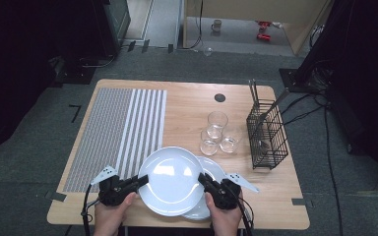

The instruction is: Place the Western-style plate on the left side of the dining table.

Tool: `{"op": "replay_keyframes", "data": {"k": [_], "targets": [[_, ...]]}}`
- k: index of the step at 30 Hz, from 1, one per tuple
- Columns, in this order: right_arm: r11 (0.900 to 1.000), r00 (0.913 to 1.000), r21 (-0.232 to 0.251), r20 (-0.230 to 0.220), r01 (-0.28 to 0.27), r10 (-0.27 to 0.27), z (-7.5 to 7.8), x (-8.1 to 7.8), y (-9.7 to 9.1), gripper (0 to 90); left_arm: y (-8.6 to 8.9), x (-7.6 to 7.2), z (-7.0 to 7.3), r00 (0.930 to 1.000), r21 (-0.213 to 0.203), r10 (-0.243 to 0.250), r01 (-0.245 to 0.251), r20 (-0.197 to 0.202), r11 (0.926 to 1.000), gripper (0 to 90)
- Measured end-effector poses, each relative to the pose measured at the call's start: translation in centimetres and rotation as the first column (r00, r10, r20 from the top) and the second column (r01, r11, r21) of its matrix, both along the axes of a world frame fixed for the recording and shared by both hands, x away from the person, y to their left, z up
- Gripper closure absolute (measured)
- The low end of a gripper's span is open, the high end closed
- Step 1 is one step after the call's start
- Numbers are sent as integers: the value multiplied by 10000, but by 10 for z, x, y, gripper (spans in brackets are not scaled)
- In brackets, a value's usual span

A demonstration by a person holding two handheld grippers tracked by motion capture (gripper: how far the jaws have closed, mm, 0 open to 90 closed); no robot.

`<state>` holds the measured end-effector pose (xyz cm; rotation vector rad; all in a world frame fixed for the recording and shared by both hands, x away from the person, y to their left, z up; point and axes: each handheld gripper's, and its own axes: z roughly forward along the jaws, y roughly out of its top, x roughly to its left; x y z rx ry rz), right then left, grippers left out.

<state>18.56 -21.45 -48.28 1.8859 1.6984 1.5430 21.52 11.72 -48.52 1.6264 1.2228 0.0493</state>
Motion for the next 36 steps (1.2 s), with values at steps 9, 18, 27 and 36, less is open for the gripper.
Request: {"op": "replay_keyframes", "data": {"k": [9,18,27,36], "targets": [[9998,9998,-61,84,-166,166,4,5,8,795,6,2,2,9999,-26,166,-166,31,9999,748],[9995,9994,-60,90,-320,320,7,13,17,794,17,5,8,9990,-38,456,-456,32,9990,747],[9981,9980,-8,134,-617,617,13,24,30,795,32,6,13,9978,-8,649,-649,97,9979,748],[9959,9958,28,176,-904,903,17,31,47,800,49,6,15,9957,-18,926,-926,37,9957,743]]}}
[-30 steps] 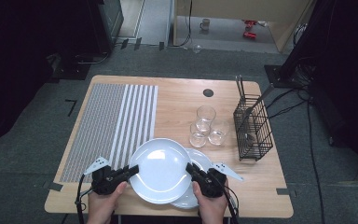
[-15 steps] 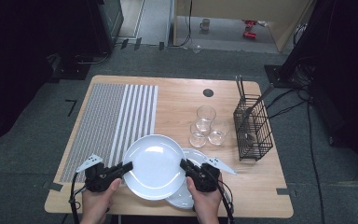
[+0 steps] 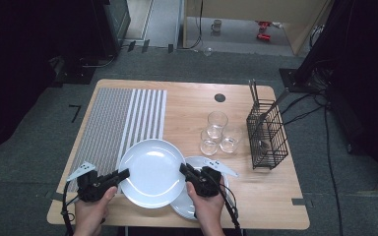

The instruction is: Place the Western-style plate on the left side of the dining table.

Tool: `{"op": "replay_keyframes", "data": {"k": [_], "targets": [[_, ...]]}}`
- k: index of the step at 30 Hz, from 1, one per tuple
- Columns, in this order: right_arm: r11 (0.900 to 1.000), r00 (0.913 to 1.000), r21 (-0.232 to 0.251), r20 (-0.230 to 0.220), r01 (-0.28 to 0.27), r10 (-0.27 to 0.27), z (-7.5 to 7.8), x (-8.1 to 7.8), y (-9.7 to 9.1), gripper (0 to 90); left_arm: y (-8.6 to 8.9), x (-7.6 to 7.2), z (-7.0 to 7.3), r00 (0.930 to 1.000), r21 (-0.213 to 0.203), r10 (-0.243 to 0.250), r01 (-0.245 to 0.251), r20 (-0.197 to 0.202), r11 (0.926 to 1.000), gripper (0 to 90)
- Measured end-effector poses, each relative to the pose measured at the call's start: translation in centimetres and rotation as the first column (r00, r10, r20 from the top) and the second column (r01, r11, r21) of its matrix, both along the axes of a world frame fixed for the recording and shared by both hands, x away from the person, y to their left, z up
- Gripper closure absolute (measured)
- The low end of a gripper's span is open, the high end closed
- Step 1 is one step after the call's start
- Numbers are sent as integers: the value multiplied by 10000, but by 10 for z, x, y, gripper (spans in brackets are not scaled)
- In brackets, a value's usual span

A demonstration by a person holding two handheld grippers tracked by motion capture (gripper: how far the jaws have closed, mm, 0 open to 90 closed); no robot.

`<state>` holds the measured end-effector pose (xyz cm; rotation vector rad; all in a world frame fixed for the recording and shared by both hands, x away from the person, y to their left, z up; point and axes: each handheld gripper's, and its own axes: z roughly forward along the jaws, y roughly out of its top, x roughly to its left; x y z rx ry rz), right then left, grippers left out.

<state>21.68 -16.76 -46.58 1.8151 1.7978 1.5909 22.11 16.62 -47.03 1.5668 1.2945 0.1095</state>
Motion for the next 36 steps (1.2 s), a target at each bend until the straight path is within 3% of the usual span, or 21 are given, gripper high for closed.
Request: {"op": "replay_keyframes", "data": {"k": [27,36], "targets": [[9987,9987,18,23,-517,517,6,20,40,799,41,7,6,9984,-331,563,-559,112,9979,756],[9976,9976,-96,73,-692,692,8,24,51,799,51,9,9,9974,-259,706,-702,131,9972,754]]}}
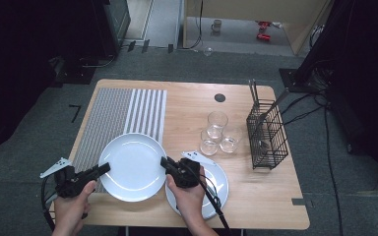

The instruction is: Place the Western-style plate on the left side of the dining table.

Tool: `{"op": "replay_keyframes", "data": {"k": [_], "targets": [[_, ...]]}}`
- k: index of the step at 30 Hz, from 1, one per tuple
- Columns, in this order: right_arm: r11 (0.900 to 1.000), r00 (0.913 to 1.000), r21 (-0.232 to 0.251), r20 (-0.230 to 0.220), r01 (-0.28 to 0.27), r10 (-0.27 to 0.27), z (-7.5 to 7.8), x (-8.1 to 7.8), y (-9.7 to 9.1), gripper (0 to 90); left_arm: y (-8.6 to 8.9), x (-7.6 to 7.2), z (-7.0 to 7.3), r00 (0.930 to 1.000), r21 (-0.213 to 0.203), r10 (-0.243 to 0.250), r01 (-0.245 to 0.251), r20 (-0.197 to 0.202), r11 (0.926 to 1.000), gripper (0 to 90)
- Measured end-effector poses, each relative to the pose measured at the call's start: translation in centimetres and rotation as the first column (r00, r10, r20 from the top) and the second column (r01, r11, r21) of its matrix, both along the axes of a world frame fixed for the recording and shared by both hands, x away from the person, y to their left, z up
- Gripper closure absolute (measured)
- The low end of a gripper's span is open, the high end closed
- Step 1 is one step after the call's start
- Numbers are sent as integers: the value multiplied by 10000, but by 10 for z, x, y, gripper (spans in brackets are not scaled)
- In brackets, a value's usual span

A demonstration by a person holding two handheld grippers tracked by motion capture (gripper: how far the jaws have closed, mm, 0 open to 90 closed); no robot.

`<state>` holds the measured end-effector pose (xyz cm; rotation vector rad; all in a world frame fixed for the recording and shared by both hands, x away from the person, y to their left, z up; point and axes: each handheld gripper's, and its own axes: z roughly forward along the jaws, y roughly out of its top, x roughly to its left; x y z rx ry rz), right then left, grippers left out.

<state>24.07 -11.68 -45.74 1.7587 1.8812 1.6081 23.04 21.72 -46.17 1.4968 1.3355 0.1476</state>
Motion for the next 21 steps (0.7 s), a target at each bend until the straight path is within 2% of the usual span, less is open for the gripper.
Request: {"op": "replay_keyframes", "data": {"k": [21], "targets": [[9996,9996,43,-63,-286,286,6,21,14,799,12,14,8,9997,110,254,-255,63,9996,751]]}}
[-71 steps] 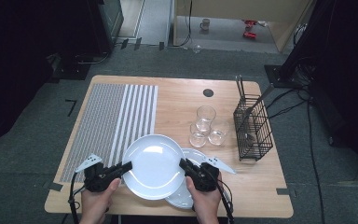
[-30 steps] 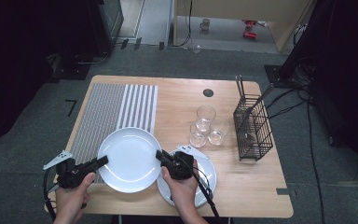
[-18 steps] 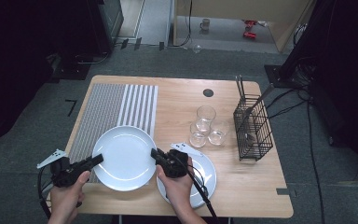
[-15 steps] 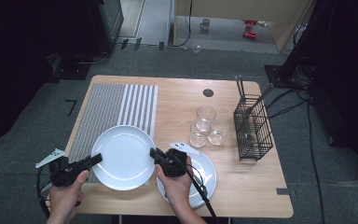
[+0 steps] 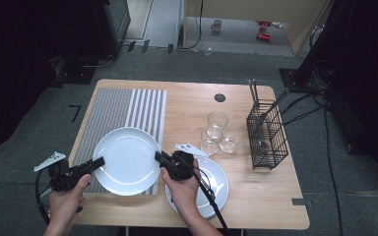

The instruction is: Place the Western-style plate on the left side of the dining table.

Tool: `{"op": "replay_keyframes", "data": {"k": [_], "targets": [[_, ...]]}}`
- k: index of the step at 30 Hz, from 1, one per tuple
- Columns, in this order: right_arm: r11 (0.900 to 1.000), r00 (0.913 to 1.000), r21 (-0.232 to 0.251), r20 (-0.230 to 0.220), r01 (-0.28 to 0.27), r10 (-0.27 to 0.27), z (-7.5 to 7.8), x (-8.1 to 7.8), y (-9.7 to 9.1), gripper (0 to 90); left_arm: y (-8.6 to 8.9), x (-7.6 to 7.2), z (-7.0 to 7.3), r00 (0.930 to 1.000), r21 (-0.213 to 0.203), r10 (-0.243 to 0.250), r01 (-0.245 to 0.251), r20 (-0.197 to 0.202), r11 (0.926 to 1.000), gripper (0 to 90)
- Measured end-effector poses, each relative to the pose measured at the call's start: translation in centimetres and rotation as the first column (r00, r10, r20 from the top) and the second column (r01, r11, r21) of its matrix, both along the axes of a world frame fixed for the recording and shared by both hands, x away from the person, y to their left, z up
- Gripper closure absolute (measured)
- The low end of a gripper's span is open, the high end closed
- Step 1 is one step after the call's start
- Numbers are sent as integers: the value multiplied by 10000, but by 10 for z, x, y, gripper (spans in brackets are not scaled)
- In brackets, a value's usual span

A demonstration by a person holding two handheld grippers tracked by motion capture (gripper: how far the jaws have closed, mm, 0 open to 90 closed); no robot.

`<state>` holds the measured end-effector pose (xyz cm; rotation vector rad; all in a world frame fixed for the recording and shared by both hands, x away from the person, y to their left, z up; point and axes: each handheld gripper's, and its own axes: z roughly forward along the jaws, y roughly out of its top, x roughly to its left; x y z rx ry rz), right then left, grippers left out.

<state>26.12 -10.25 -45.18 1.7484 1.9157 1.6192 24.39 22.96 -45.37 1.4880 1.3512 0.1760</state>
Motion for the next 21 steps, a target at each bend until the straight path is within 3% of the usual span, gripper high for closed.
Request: {"op": "replay_keyframes", "data": {"k": [21], "targets": [[9996,9993,112,-242,-272,275,2,29,9,803,9,22,0,9996,39,238,-237,-120,9997,747]]}}
